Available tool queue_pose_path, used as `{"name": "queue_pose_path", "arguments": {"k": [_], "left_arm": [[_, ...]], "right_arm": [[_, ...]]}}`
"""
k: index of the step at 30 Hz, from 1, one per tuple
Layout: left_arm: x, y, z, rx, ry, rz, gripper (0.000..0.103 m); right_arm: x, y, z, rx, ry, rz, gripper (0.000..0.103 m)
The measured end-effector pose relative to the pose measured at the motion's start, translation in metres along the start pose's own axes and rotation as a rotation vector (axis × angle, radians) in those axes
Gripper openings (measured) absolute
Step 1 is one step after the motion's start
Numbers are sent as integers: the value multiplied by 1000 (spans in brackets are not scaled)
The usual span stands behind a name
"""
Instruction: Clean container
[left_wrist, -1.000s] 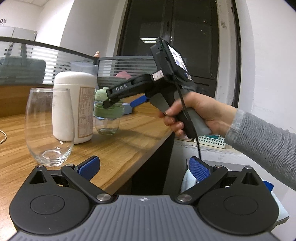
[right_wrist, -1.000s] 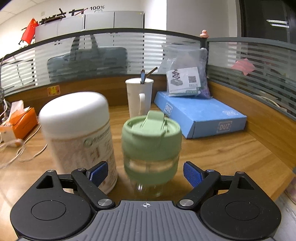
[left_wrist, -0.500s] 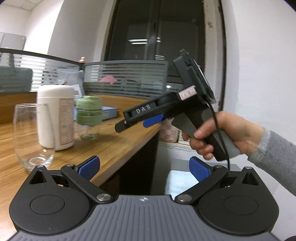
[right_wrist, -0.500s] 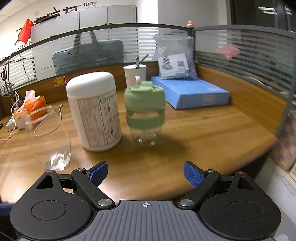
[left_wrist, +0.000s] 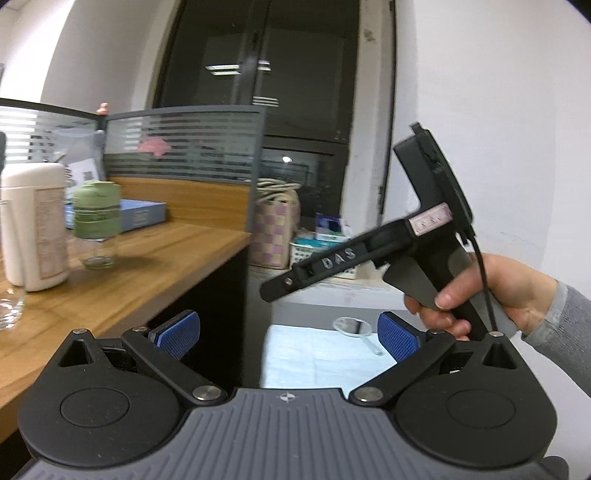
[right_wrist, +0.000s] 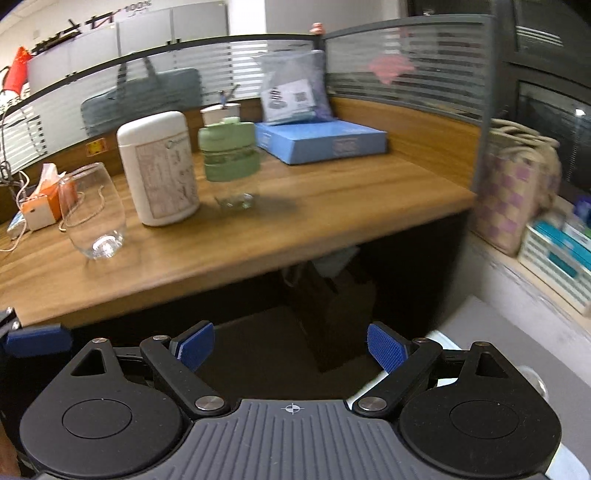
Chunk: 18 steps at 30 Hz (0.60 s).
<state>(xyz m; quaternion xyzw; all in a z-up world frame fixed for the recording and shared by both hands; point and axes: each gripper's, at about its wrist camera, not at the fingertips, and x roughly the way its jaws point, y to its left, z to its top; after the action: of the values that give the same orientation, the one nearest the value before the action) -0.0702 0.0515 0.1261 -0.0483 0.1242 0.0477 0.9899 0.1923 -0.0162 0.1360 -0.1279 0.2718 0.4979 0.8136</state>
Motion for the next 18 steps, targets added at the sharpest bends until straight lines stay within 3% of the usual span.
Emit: {"name": "queue_pose_path", "arguments": {"k": [18], "left_arm": [[54,-46,-16,89,73,-136,103]], "right_arm": [[-84,-34,-115,154,-18,-262,97]]}}
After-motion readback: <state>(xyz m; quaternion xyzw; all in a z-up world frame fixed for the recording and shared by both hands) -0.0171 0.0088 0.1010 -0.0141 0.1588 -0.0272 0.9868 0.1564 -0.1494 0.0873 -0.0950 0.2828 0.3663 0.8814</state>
